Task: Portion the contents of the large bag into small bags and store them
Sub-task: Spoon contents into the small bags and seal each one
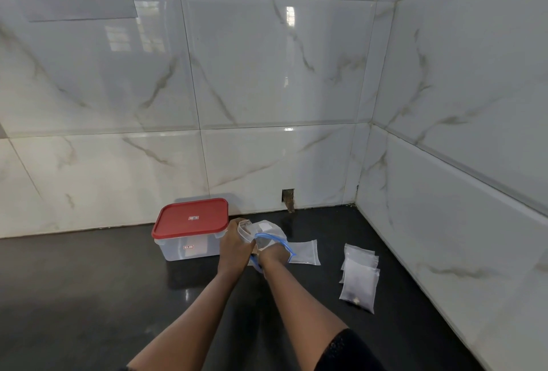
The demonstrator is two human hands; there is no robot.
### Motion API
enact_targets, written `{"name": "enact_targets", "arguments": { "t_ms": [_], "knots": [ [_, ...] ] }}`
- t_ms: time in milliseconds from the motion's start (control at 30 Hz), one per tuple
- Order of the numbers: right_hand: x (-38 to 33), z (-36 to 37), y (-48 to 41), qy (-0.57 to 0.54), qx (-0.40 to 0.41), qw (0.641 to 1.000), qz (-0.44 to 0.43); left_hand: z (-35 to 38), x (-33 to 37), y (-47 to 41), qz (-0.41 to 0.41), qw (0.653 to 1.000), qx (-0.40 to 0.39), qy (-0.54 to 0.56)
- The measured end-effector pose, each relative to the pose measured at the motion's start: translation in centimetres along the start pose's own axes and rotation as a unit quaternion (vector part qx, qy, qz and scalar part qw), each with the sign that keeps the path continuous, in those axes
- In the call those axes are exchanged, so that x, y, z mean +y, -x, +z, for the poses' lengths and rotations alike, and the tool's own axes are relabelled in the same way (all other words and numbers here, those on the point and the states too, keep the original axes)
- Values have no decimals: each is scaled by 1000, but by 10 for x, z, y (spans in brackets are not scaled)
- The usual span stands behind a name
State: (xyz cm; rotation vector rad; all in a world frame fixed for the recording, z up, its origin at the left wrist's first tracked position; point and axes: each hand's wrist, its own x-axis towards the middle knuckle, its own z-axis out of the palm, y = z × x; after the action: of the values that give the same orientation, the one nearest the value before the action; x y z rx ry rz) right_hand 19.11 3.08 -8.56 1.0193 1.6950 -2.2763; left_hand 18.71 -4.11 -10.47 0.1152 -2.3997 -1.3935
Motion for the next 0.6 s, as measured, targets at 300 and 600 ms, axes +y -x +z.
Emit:
{"name": "enact_targets", "arguments": {
  "t_ms": [300,600],
  "knots": [
    [-13,-18,-3,215,77,966,-119,7,5,-1,-29,1000,8,1],
    [-41,-46,-7,305,64,937,-160,7,7,-3,-44,999,13,15]
  ]
}}
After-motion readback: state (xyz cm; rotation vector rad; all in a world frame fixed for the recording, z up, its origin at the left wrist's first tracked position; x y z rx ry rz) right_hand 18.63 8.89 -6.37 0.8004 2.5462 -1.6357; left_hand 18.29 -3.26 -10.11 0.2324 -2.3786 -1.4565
